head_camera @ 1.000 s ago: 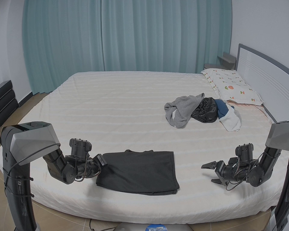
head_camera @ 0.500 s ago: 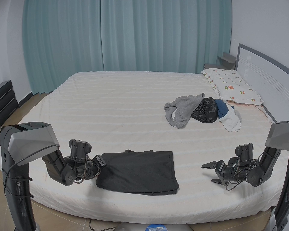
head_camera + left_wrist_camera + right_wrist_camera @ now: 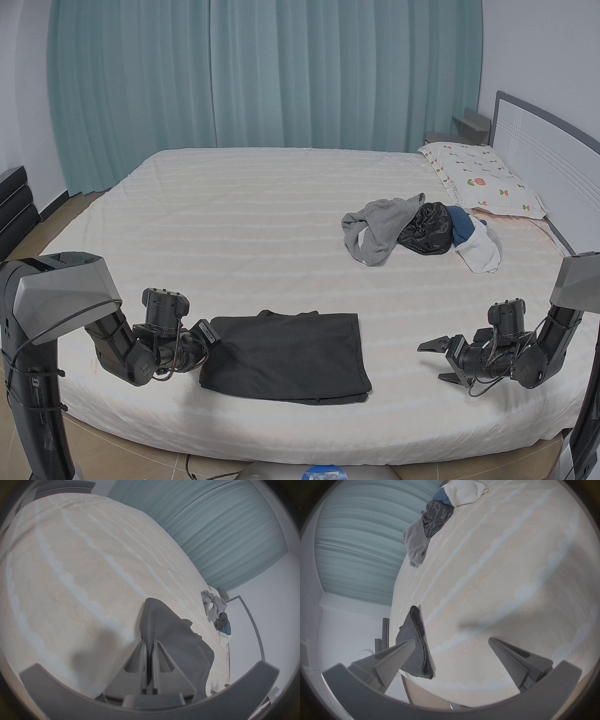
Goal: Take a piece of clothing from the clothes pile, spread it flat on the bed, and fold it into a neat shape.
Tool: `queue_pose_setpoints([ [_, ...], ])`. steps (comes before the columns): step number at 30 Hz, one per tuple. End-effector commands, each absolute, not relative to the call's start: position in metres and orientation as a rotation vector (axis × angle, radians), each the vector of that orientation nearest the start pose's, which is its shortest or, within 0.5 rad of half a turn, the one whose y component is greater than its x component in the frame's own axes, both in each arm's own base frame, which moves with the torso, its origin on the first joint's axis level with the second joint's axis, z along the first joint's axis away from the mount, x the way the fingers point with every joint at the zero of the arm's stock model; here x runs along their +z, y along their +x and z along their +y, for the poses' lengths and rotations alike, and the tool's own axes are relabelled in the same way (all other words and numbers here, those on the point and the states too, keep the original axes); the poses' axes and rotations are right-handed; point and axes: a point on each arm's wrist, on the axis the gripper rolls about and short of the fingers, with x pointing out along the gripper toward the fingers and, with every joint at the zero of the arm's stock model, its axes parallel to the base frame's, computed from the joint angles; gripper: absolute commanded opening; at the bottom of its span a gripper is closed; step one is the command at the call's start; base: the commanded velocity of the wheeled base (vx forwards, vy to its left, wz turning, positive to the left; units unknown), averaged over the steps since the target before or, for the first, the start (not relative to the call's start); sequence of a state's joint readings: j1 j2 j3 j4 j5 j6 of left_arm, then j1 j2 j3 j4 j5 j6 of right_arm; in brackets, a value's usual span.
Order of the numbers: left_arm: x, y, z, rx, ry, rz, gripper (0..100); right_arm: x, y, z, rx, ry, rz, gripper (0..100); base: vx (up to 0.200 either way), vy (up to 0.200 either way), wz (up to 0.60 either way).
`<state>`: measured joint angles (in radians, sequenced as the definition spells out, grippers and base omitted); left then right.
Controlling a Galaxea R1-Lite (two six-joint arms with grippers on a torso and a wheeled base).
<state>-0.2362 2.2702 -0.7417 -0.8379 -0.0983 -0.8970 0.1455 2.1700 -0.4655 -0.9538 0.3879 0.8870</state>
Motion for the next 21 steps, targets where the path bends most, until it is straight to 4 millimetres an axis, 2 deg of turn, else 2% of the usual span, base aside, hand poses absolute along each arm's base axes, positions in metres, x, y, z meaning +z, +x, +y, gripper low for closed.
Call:
queue_pose_setpoints([
  [1,-0.0038,0.3431,-0.0843,0.010,-0.806,0.780,0,-0.0043,0.2902,0.0517,0.143,0.914,0.934,100,0.000,0.200,0.00],
  [21,-0.0009,0.3373,-0.0769,0.032,-0.814,0.781,0,-0.0049,0.2887,0.0537,0.147,0.910,0.942,100,0.000,0.200,0.00],
])
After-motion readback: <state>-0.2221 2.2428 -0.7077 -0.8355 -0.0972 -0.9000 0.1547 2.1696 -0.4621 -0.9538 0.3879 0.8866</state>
